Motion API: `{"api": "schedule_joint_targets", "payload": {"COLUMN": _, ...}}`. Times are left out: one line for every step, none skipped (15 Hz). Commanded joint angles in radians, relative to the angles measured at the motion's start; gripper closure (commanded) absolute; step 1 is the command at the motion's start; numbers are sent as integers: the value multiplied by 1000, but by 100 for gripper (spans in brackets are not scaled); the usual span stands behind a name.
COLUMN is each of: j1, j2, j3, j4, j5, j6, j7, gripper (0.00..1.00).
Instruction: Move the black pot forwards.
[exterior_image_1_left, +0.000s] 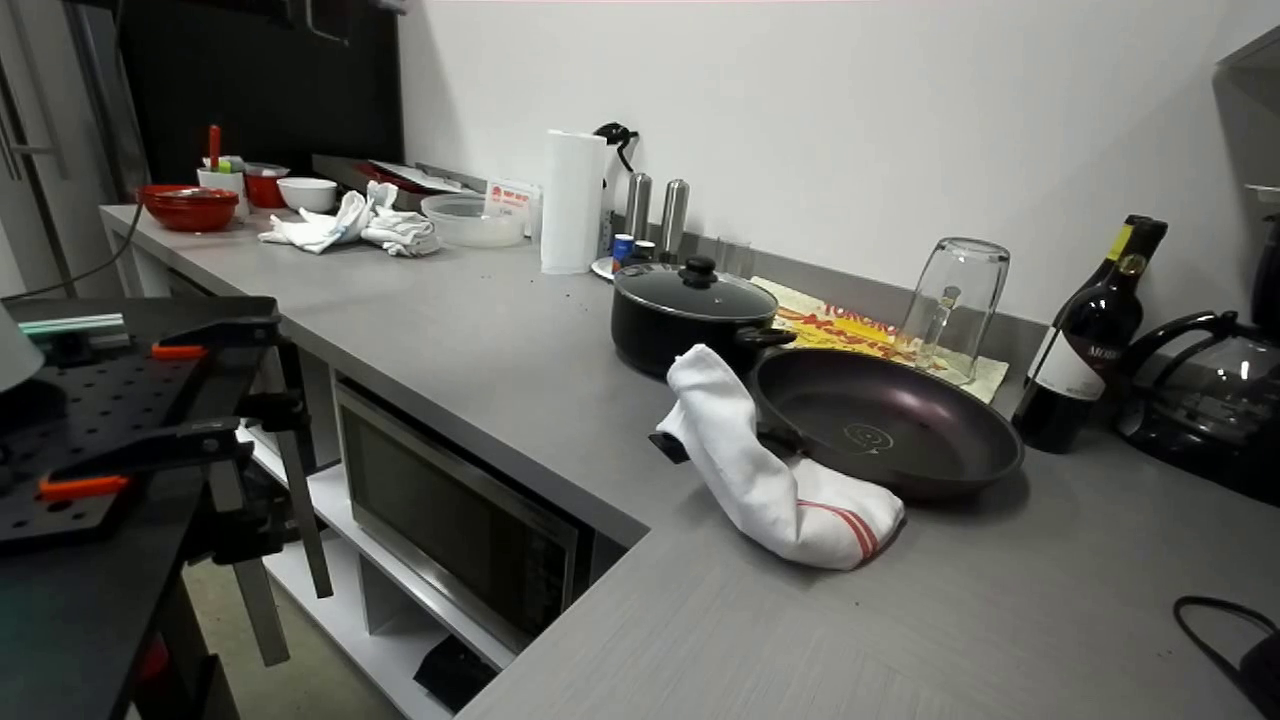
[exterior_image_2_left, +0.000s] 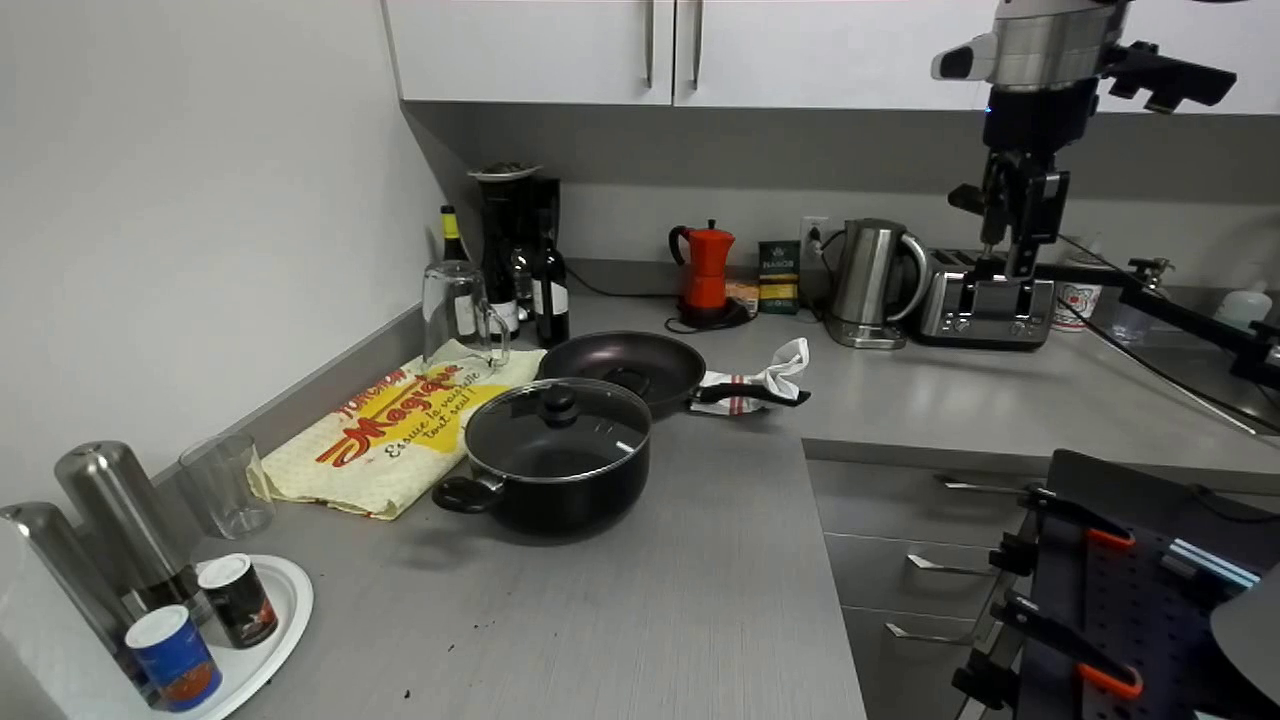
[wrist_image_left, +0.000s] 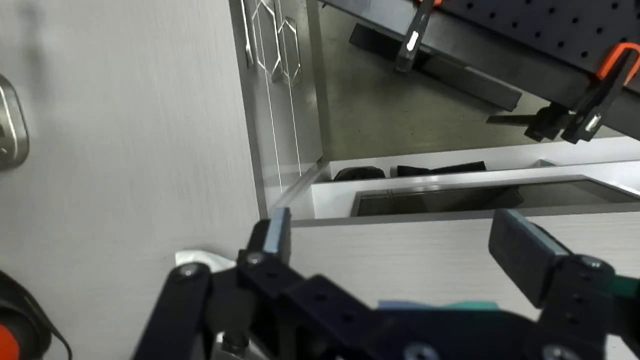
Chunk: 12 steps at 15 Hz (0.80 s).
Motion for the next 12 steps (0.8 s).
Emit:
{"api": "schedule_joint_targets", "payload": {"j1": 67, "j2": 137, "j3": 17, "j4": 70, "j5": 37, "j6": 90, "j7": -49, "gripper": 0}}
{"api": "schedule_joint_targets", "payload": {"j1": 85, "j2": 174, "j3": 24, "j4": 88, "j5": 44, "j6": 122, "j7": -55, "gripper": 0}}
{"api": "schedule_joint_targets", "payload": {"j1": 103, "j2": 209, "j3": 25, "j4": 108, "j5": 58, "j6": 143, "j7": -77, "gripper": 0}}
{"api": "schedule_joint_targets", "payload": {"j1": 118, "j2": 252, "j3": 32, "j4": 134, "j5": 69, "j6": 167, "j7": -89, "gripper": 0}}
{"api": "schedule_joint_targets", "payload": {"j1": 133, "j2": 288, "j3": 37, "j4": 157, "j5": 86, "j6": 185, "j7": -110, "gripper": 0}}
{"api": "schedule_joint_targets", "payload": {"j1": 148, "j2": 331, "j3": 47, "j4": 186, "j5": 104, "j6": 197, "j7": -125, "gripper": 0}}
{"api": "schedule_joint_targets", "payload": {"j1": 161, "j2": 373, "j3": 58, "j4": 215, "j5": 122, "j6": 207, "j7": -143, "gripper": 0}}
{"api": "schedule_joint_targets", "payload": {"j1": 175, "j2": 417, "j3": 71, "j4": 249, "j5": 143, "j6": 218, "j7": -159, "gripper": 0}}
{"api": "schedule_joint_targets", "payload": {"j1": 183, "j2": 452, "j3": 82, "j4": 278, "j5": 162, "j6": 221, "j7": -178, "gripper": 0}}
{"api": "schedule_joint_targets", "payload": {"j1": 194, "j2": 501, "j3": 98, "j4": 319, "j5": 182, "j6": 228, "j7": -193, "gripper": 0}}
{"api": "schedule_joint_targets", "payload": {"j1": 198, "j2": 539, "j3": 112, "j4": 353, "j5": 200, "j6": 230, "j7": -210, "gripper": 0}}
{"api": "schedule_joint_targets", "payload": {"j1": 205, "j2": 592, "j3": 129, "j4": 397, "j5": 221, "j6": 236, "j7": -223, "gripper": 0}}
